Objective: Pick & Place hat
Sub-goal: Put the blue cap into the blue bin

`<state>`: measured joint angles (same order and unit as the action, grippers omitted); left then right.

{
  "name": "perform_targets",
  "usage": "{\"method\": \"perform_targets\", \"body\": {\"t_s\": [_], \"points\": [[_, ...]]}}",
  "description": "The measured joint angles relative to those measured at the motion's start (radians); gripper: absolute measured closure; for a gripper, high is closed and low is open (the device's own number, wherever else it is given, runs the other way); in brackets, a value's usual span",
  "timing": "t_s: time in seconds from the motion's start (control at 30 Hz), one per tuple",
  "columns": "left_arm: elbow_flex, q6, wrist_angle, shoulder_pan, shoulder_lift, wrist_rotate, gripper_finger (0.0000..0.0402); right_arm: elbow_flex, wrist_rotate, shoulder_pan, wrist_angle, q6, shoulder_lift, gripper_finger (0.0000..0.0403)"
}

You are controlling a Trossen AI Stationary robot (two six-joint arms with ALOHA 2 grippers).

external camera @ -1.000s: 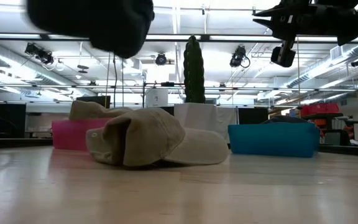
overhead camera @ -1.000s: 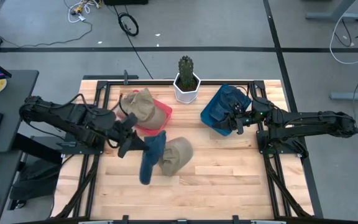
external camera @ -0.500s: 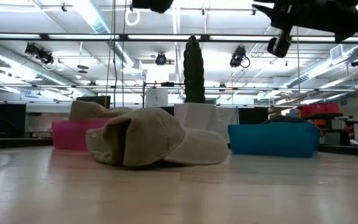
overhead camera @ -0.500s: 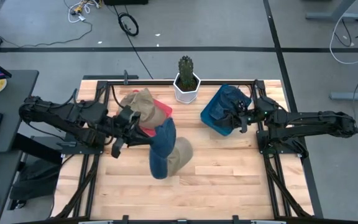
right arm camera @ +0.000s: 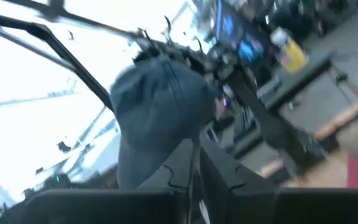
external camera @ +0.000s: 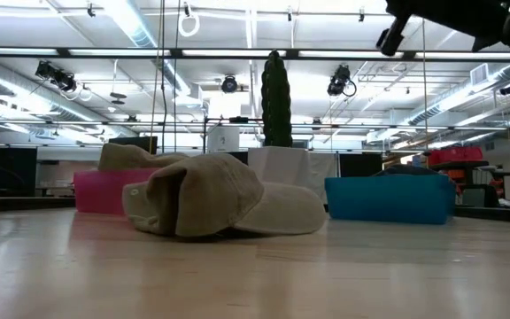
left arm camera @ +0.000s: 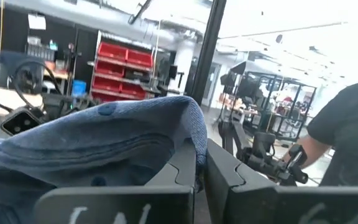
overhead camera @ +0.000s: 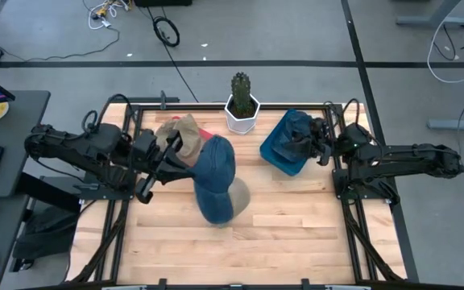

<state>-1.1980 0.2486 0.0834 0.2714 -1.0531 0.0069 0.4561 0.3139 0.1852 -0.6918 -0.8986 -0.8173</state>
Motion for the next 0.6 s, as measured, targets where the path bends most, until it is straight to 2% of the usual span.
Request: {"method": "perform_targets", "body": {"t_s": [0.2,0.4,0.6], "points": [[0.0,-0.025,0.03,0.0,0.0,0.0,0.0391,0.0,-0.043,0.0,-0.117,0.001,0.0,0.0372],[0.0,-0.025,0.034,0.0,0.0,0.0,0.0388,0.0,-0.043,0.0,-0.15,0.009,0.0,0.0369],[0.0,-0.025,0.046,0.0,0.0,-0.003,0.0391,0.013,-0.034,0.0,-0.145,0.014,0.0,0.0327]]}}
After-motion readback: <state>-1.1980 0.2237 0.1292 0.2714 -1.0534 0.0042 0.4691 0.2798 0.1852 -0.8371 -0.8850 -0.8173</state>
